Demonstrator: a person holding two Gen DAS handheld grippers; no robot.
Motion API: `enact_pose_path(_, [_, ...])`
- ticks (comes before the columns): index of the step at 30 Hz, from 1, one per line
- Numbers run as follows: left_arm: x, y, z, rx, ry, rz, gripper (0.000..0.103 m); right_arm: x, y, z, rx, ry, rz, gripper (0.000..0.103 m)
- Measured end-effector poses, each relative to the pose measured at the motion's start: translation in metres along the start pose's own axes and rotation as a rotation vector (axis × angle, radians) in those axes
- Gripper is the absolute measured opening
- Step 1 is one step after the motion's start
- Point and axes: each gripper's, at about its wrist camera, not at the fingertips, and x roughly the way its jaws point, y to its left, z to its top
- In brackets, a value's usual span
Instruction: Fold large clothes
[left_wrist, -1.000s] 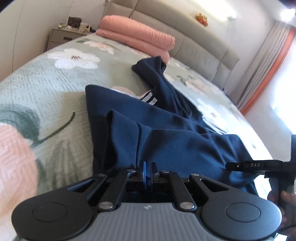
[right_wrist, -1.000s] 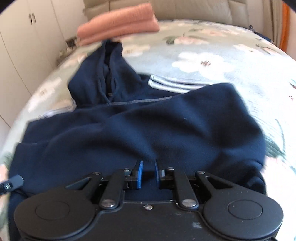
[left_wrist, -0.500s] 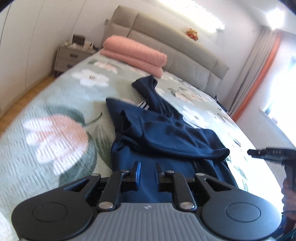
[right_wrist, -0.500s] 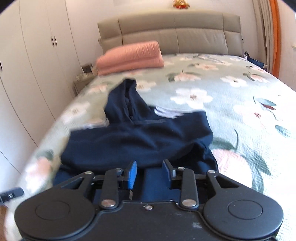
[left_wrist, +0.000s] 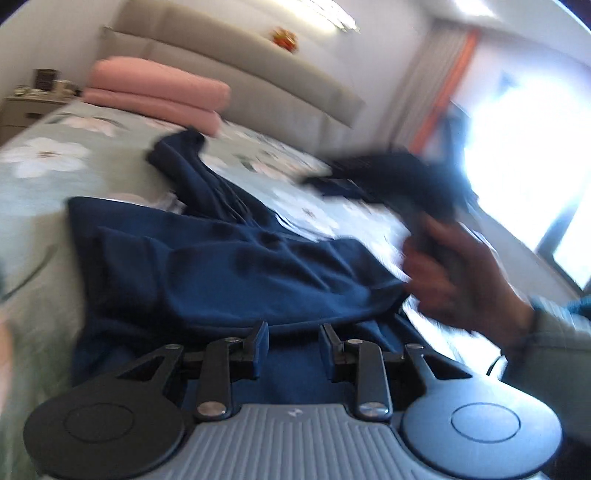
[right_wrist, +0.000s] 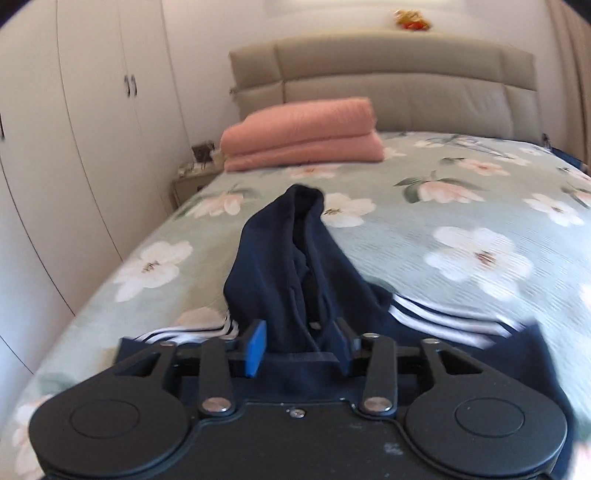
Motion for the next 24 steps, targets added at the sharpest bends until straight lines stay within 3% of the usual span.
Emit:
enact_pose_path(2, [0.017, -0.001, 0.008, 0.048, 0.057, -0.004, 0.033, 0.031, 0.004, 0.022, 0.018, 0.019, 0.025, 0.075])
enact_pose_path(5, [0.029, -0.001, 0.023, 0.058, 0.111, 0.002, 0.034, 0.074, 0.004, 0.061, 0.063, 0.039, 0.034, 0.075])
enact_pose_path(8, [0.033, 0.013, 0.04, -0.019, 0.133, -0.025, 0.035, 0.121, -0.004, 0.105, 0.137, 0.046, 0.036, 0.078])
enact_pose_path(14, [0.035, 0.047, 0.073, -0.02, 0.158, 0.035, 0.036, 0.226, -0.023, 0.169, 0.246, 0.125, 0.041, 0.079])
enact_pose_path(19, [0.038, 0.082, 0.091, -0.092, 0.147, 0.082, 0.037, 0.29, -0.033, 0.191, 0.355, 0.172, 0.031, 0.079])
enact_pose_path(24, [0.048, 0.102, 0.091, -0.146, 0.149, 0.114, 0.037, 0.34, -0.032, 0.19, 0.431, 0.259, 0.044, 0.08])
